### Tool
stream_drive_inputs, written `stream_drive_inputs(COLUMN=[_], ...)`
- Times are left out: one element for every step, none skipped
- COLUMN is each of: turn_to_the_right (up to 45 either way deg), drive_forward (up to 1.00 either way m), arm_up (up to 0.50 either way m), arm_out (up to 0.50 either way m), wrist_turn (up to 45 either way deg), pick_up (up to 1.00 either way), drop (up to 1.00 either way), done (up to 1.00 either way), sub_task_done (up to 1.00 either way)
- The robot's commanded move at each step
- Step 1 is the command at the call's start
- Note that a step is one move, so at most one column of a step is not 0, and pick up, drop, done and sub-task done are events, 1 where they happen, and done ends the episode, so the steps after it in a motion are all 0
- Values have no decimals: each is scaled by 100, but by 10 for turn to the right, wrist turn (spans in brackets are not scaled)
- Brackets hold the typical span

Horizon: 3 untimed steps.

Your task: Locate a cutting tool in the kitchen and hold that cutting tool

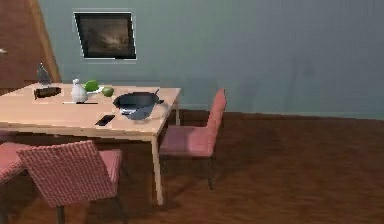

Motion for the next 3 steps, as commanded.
stream_drive_inputs(turn_to_the_right=[0, -450, -450], drive_forward=[90, 0, 0], arm_up=[0, 0, 0], arm_out=[0, 0, 0], wrist_turn=[0, 0, 0], pick_up=[0, 0, 0], drop=[0, 0, 0], done=[0, 0, 0], sub_task_done=[0, 0, 0])
